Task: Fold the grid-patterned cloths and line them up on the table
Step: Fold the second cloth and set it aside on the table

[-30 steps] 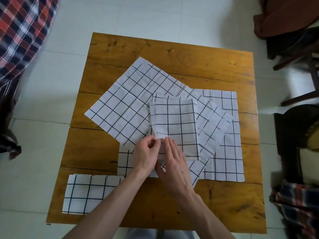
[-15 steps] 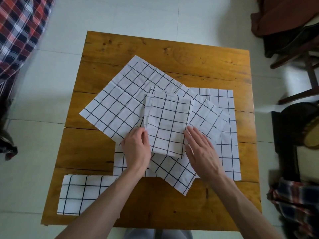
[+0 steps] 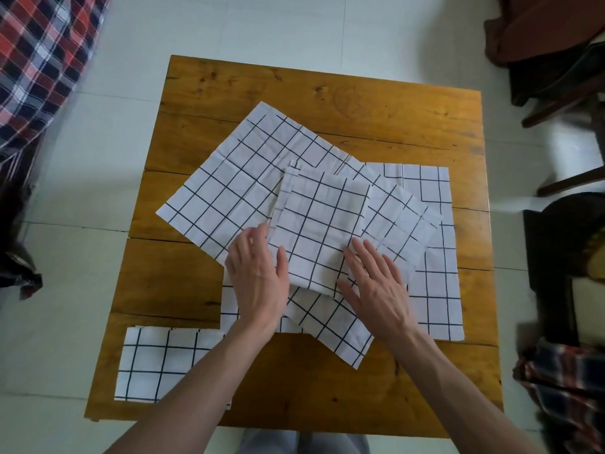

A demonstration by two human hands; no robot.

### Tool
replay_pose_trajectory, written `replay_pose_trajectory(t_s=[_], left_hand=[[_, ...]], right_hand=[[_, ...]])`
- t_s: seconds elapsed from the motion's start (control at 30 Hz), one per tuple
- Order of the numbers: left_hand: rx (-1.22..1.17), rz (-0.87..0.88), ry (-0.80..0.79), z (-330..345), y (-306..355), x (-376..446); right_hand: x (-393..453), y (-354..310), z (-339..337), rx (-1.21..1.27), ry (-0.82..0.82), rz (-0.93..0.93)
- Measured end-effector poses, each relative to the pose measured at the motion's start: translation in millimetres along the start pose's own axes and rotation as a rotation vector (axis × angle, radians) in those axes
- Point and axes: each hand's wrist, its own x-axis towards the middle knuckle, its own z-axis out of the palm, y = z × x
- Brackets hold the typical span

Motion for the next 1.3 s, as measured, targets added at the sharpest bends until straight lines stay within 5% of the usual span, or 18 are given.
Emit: replay_pose_trajectory(t_s=[0.37,0.57,0.83,1.3], left_hand=[[0.238,0.684,-0.292,19.2,-9.7,-66.4],[0.353,0.689,-0.373,19.0,-12.2,-68.5],[0.4,0.696,-0.402,22.9,-20.5,-68.7],[0.413,0.705,-0.439,23.4,-29.9,-64.6]], right_hand=[[0.0,-6.5,1.0,-0.002,0.005,0.029],[-0.2,3.5,0.3,0.044,0.032,-0.032],[-5.0,23.8,-0.4,0.051,0.074,-0.353],[36.5,64.4,-24.6,-0.146,-0.145,-0.347]])
